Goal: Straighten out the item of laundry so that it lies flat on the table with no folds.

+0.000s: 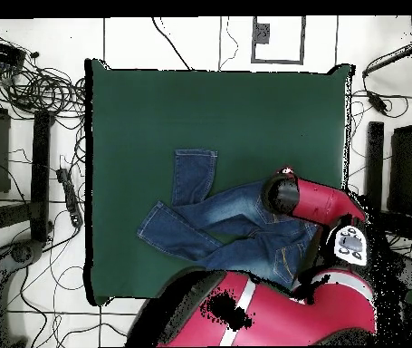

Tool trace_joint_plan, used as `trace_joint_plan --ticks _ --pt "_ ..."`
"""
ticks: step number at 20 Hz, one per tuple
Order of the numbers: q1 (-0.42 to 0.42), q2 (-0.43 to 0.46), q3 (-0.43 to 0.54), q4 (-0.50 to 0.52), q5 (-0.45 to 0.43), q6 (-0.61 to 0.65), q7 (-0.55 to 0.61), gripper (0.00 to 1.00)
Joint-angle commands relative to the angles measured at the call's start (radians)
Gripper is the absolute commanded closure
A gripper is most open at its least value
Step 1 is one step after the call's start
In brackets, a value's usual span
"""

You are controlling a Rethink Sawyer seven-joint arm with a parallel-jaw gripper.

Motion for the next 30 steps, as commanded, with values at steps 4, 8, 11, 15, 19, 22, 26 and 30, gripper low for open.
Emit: trace_joint_plan --ticks 4,8,11,15,19,22,26,30 --pt "-0.101 0.239 0.212 -0.097 -0.052 -0.547 0.112 0.00" --pt "-0.140 0.213 0.289 -0.078 -0.100 -0.579 0.103 0.00" --pt "-0.155 0.186 0.321 -0.073 -0.133 -0.569 0.095 0.00" --pt "-0.187 0.146 0.374 -0.067 -0.182 -0.516 0.072 0.00" --pt "-0.198 0.137 0.394 -0.079 -0.196 -0.483 0.066 0.00" --pt "-0.199 0.145 0.403 -0.105 -0.206 -0.503 0.065 0.00" --pt "-0.238 0.156 0.478 -0.130 -0.242 -0.484 0.043 0.00" --pt "-0.244 0.165 0.503 -0.141 -0.238 -0.483 0.054 0.00"
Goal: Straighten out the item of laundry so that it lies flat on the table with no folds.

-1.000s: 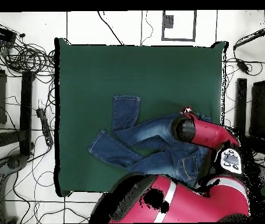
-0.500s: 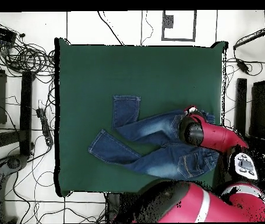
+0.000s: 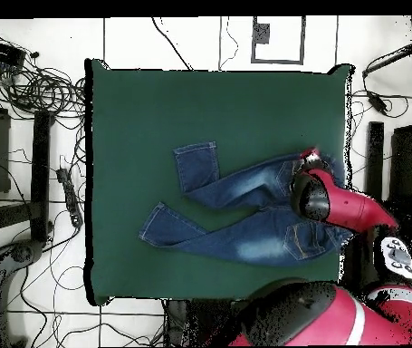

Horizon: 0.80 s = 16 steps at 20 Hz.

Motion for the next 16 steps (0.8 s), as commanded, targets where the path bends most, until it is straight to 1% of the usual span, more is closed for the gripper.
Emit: trace_joint_plan --ticks 1,3,6,8,13,14,15,16 --pt "-0.001 0.194 0.281 -0.116 -0.034 -0.128 0.056 0.00" --pt "-0.013 0.201 0.305 -0.123 -0.050 -0.139 0.060 0.00" --pt "-0.029 0.211 0.336 -0.137 -0.096 -0.178 0.063 0.00" --pt "-0.018 0.214 0.322 -0.147 -0.100 -0.204 0.070 0.00" --pt "-0.018 0.219 0.320 -0.163 -0.116 -0.199 0.070 0.00" --pt "-0.006 0.203 0.301 -0.141 -0.078 -0.144 0.071 0.00" --pt "0.008 0.190 0.280 -0.125 -0.053 -0.118 0.076 0.00" --pt "0.037 0.161 0.238 -0.090 0.002 -0.066 0.099 0.00"
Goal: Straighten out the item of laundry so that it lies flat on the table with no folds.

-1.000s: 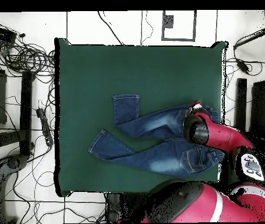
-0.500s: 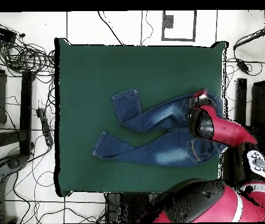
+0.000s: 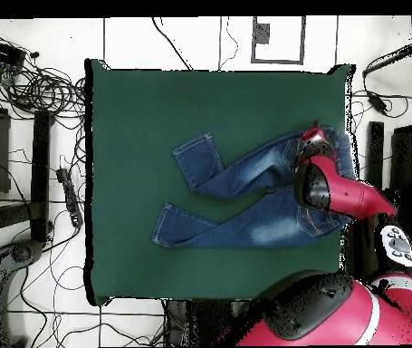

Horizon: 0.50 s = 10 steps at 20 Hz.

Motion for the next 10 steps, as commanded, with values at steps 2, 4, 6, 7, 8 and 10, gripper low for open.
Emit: trace_joint_plan --ticks 2,4,6,7,8,10 --pt "0.154 0.043 0.050 0.069 0.154 0.219 0.125 0.00" --pt "0.215 -0.005 -0.032 0.093 0.226 0.481 0.122 0.00" --pt "0.273 -0.037 -0.107 0.106 0.298 0.698 0.146 0.00" --pt "0.292 -0.046 -0.133 0.111 0.318 0.739 0.156 0.00" --pt "0.310 -0.061 -0.154 0.122 0.343 0.799 0.173 0.00" --pt "0.325 -0.085 -0.173 0.144 0.363 0.812 0.189 0.00"
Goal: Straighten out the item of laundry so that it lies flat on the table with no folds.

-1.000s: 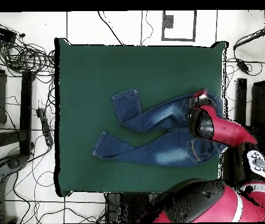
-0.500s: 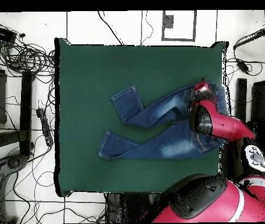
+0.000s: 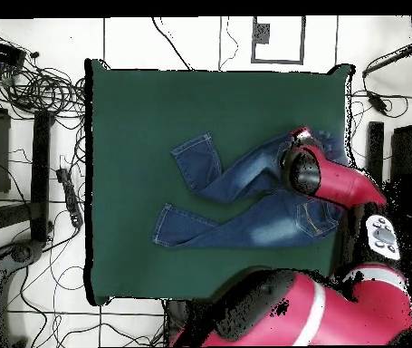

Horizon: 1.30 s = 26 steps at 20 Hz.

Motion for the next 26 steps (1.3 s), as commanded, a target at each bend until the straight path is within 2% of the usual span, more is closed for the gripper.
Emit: trace_joint_plan --ticks 1,4,8,17,22,25,26 --pt "0.171 -0.053 -0.044 0.156 0.143 0.459 0.187 0.00" --pt "0.165 -0.081 -0.029 0.181 0.150 0.416 0.179 0.00" --pt "0.166 -0.094 -0.023 0.177 0.164 0.421 0.174 0.00" --pt "0.204 -0.010 -0.077 0.099 0.164 0.372 0.204 0.00" --pt "0.202 0.009 -0.070 0.079 0.167 0.386 0.180 0.00" --pt "0.234 0.029 -0.140 0.024 0.101 0.364 0.145 0.00" --pt "0.253 0.047 -0.190 -0.015 0.058 0.330 0.129 0.00"
